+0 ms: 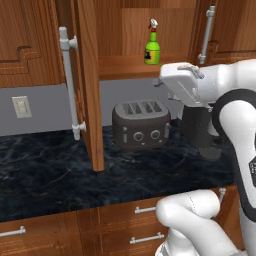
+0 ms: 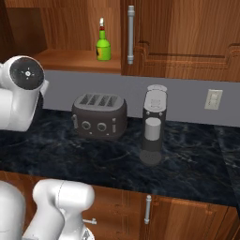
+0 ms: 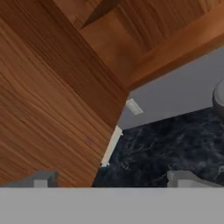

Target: Open the cabinet. Pick the spray and place it next to the sink. Then close the cabinet.

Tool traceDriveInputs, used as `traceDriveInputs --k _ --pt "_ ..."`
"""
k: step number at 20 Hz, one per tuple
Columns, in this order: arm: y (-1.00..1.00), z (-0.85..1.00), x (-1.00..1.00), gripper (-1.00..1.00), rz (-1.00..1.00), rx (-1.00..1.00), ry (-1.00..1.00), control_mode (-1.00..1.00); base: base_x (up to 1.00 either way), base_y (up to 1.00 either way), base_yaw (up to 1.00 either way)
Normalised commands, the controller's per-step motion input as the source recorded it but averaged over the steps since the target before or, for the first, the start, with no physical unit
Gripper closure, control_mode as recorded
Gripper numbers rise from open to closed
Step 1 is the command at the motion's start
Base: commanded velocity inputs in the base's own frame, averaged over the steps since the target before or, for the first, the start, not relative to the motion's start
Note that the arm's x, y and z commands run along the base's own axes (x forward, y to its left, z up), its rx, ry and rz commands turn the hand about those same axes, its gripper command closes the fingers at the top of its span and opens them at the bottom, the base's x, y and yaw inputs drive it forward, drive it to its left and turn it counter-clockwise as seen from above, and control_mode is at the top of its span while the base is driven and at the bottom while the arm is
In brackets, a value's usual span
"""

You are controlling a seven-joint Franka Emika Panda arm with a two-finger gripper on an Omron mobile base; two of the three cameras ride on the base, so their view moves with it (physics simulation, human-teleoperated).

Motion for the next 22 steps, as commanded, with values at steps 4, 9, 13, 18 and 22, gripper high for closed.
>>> traceDriveInputs --k 4,9,13,18,22 --pt "-0.54 0.09 -0.04 -1.00 -0.44 -0.20 -0.04 -1.00 0.00 0.00 0.00" --pt "-0.29 0.21 -0.14 -1.00 -0.41 -0.15 0.00 -1.00 0.00 0.00 0.00" --pt "-0.02 0.10 0.01 -1.00 -0.35 -0.14 0.03 -1.00 0.00 0.00 0.00" --pt "0.00 0.00 0.07 -1.00 -0.19 -0.14 0.06 -1.00 0.00 0.00 0.00" --pt "-0.10 0.00 0.15 -1.00 -0.01 -0.05 0.02 -1.00 0.00 0.00 0.00"
